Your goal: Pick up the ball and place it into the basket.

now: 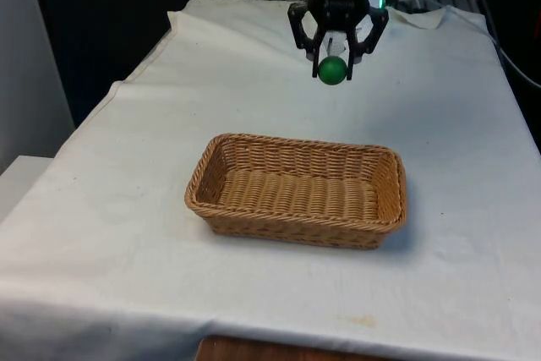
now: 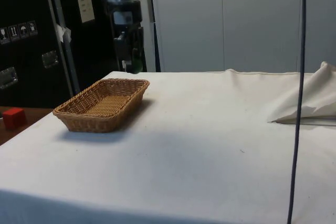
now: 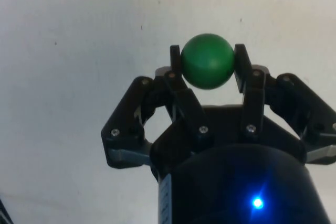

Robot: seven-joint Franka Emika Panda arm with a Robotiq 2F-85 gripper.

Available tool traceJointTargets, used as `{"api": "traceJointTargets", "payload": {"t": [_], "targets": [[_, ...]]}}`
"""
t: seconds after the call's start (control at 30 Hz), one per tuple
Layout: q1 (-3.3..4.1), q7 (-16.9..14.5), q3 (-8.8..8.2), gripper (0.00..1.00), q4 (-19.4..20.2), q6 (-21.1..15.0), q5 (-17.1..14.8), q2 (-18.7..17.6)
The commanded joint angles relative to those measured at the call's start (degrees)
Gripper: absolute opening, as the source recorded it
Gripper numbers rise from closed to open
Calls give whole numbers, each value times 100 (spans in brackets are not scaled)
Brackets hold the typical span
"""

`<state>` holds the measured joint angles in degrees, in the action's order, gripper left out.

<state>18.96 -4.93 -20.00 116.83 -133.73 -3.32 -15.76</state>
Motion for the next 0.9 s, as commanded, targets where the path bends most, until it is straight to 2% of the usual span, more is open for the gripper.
{"api": "traceJointTargets", "payload": {"t": [0.0, 0.1, 0.13, 0.17, 0.37, 0.4, 0.43, 0.6, 0.63, 0.67, 0.7, 0.87], "targets": [[-17, -40, 34, 0, -143, 69, -92, -97], [-17, -34, 52, 0, -424, 86, -160, -327], [6, 0, 17, 0, -350, 23, -86, -281], [-17, -34, 52, 0, -493, 92, -178, -384], [-23, -17, 109, 0, -985, 86, -315, -842], [6, 6, 69, 0, -934, 40, -258, -808], [-23, -17, 115, 0, -1060, 86, -338, -911], [-29, -23, 143, 0, -1501, 74, -487, -1318], [6, 6, 103, 0, -1473, 40, -435, -1301], [-34, -29, 155, 0, -1650, 69, -533, -1461], [-34, -29, 155, 0, -1650, 69, -533, -1461], [-80, -92, 166, 0, -2074, 29, -710, -1925]]}}
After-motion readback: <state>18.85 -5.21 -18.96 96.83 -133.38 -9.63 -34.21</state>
